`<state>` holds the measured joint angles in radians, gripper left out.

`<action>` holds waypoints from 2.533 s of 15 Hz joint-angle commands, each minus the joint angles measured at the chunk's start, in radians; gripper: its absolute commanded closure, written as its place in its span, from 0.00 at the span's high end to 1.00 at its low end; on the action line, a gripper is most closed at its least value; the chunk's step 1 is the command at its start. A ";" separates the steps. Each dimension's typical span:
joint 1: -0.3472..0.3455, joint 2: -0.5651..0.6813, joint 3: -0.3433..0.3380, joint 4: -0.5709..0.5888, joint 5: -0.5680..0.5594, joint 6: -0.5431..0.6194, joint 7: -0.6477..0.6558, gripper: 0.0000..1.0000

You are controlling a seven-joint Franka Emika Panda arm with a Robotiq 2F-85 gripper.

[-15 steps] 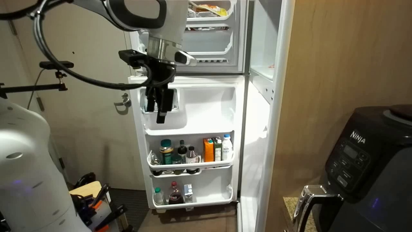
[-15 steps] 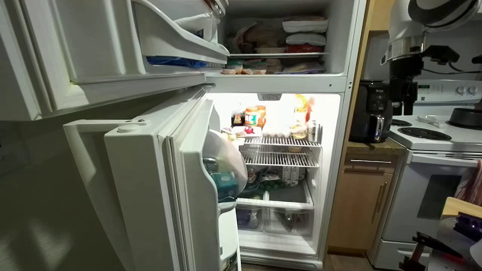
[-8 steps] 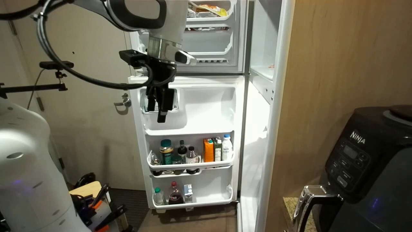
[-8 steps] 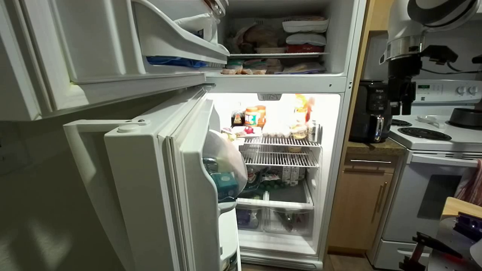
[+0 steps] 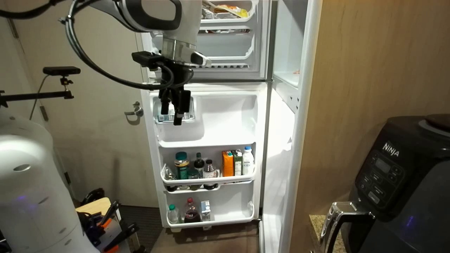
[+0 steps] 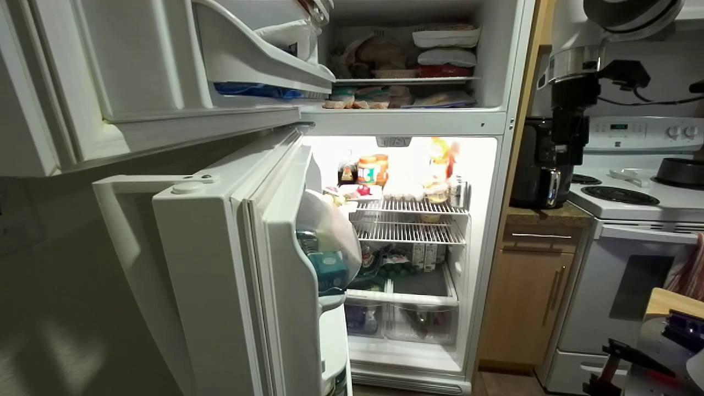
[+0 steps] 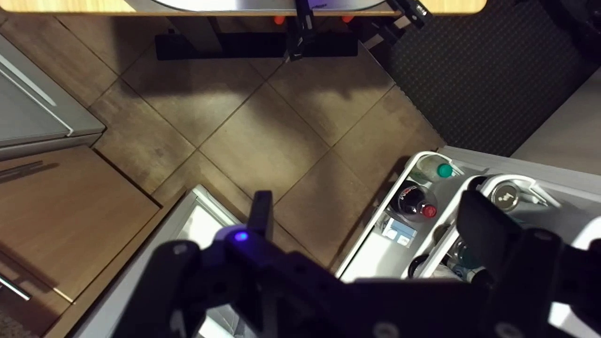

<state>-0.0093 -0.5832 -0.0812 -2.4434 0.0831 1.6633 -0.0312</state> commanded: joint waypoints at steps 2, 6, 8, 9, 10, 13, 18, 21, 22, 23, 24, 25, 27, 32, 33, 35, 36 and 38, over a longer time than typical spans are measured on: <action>0.028 0.020 0.022 0.023 0.059 0.014 -0.033 1.00; 0.053 0.037 0.041 0.038 0.100 0.042 -0.036 1.00; 0.066 0.049 0.051 0.040 0.115 0.074 -0.041 1.00; 0.073 0.058 0.058 0.040 0.121 0.095 -0.045 1.00; 0.082 0.067 0.063 0.040 0.124 0.119 -0.052 1.00; 0.113 0.106 0.082 0.052 0.139 0.194 -0.079 1.00; 0.164 0.167 0.109 0.095 0.154 0.288 -0.129 1.00; 0.190 0.205 0.127 0.131 0.156 0.330 -0.148 1.00; 0.195 0.217 0.130 0.144 0.157 0.337 -0.151 1.00; 0.198 0.228 0.135 0.159 0.155 0.344 -0.151 1.00; 0.201 0.238 0.137 0.172 0.153 0.346 -0.151 1.00; 0.202 0.247 0.141 0.186 0.150 0.348 -0.150 1.00; 0.203 0.261 0.147 0.216 0.148 0.343 -0.149 1.00; 0.214 0.262 0.151 0.285 0.177 0.288 -0.151 1.00; 0.215 0.256 0.153 0.300 0.186 0.262 -0.140 1.00; 0.203 0.255 0.166 0.288 0.165 0.281 -0.113 1.00; 0.203 0.255 0.166 0.302 0.169 0.263 -0.114 1.00; 0.203 0.255 0.166 0.313 0.171 0.252 -0.114 1.00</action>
<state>0.2088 -0.3284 0.0721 -2.1326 0.2498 1.9180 -0.1417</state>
